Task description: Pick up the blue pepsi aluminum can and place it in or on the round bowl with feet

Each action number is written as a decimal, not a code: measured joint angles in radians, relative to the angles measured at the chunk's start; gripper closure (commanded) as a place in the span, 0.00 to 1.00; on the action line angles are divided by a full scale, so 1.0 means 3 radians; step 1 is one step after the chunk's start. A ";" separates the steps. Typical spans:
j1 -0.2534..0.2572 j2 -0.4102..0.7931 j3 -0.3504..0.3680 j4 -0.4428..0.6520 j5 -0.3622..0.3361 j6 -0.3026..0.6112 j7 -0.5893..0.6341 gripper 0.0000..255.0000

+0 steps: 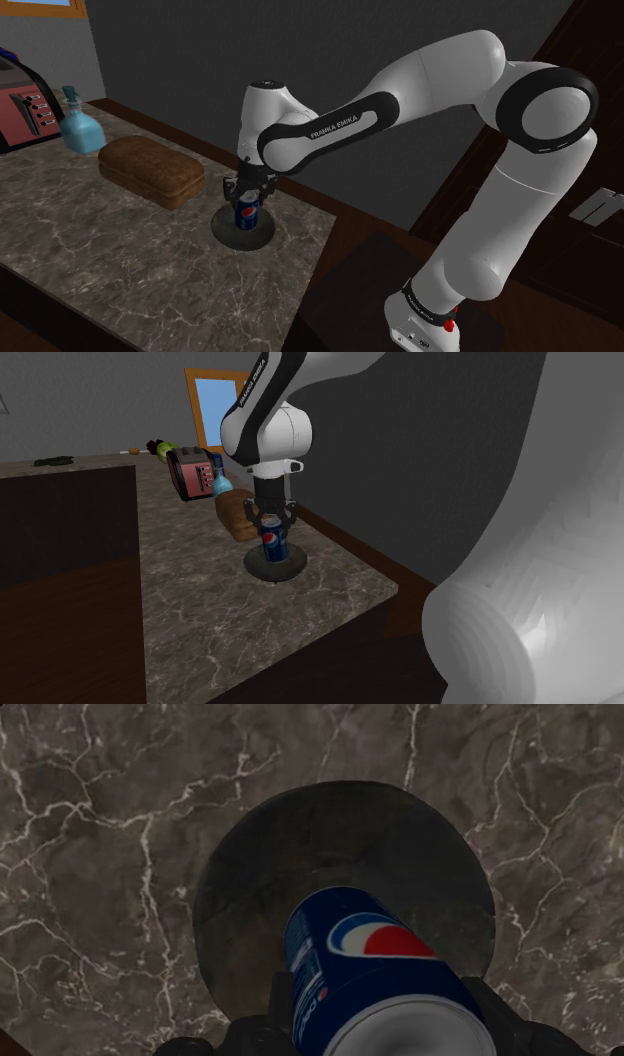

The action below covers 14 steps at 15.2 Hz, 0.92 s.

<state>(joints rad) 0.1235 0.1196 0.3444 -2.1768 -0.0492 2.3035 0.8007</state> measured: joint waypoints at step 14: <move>-0.0010 -0.0146 0.0010 0.0075 0.0068 -0.0204 -0.0045 0.00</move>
<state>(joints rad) 0.1204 0.0757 0.3474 -2.1543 -0.0287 2.2422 0.7874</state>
